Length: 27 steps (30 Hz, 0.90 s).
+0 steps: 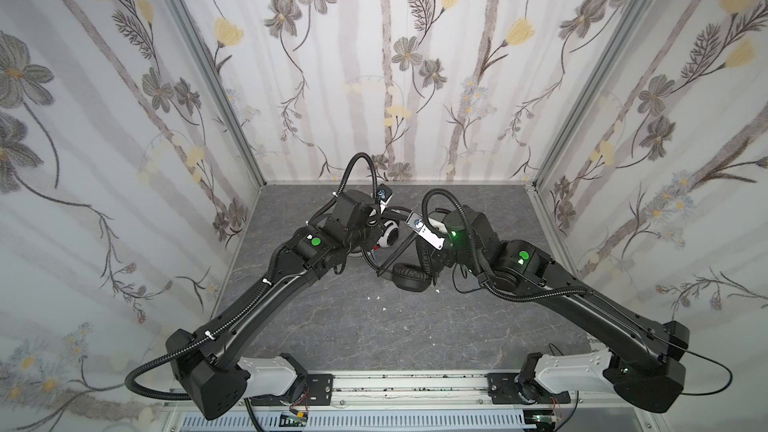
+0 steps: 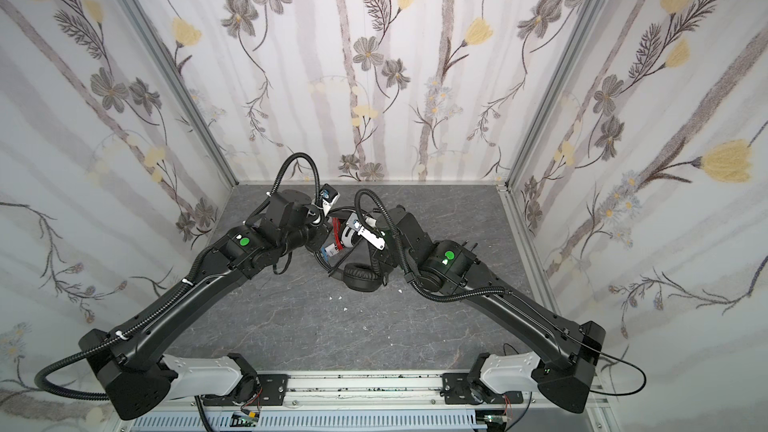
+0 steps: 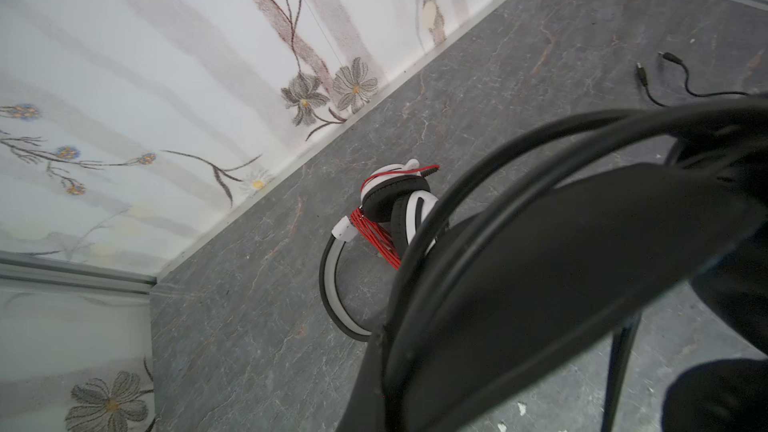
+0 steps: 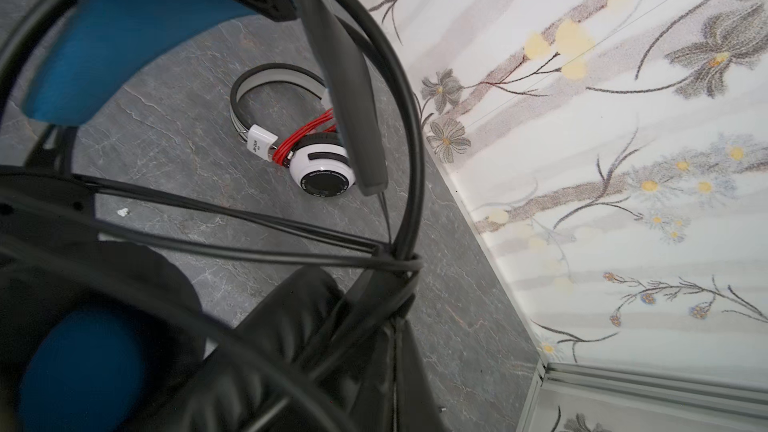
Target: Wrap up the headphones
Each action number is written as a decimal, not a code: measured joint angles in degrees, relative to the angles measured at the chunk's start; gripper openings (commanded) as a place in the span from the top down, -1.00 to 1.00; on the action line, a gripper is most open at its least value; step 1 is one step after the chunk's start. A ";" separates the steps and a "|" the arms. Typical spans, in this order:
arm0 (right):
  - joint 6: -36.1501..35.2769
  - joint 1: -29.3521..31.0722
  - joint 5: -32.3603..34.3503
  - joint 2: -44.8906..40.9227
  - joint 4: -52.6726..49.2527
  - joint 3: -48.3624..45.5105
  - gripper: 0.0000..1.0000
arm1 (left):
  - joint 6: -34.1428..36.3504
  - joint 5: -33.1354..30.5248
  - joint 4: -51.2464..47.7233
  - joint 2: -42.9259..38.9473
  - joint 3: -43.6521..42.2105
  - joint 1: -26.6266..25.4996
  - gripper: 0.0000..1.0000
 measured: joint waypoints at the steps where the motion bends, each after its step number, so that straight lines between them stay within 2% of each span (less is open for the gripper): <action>1: -0.15 -0.20 0.13 0.00 0.00 0.00 0.84 | -0.02 1.18 -1.03 -0.07 0.44 0.02 1.00; 6: -0.61 -2.45 3.28 0.00 0.76 0.02 0.80 | -0.07 7.96 -6.25 -0.22 3.26 -0.35 1.00; 15: -0.28 -5.44 4.79 -1.01 3.41 -1.22 0.80 | -0.09 11.72 -10.23 0.39 7.85 -1.27 1.00; 21: 2.60 -10.45 3.43 -1.68 5.27 -3.85 0.79 | -0.46 13.03 -11.63 0.48 11.54 -1.66 1.00; 27: 6.97 -14.97 -2.34 -4.02 9.05 -6.62 0.82 | -1.18 15.10 -12.92 1.01 17.09 -2.67 1.00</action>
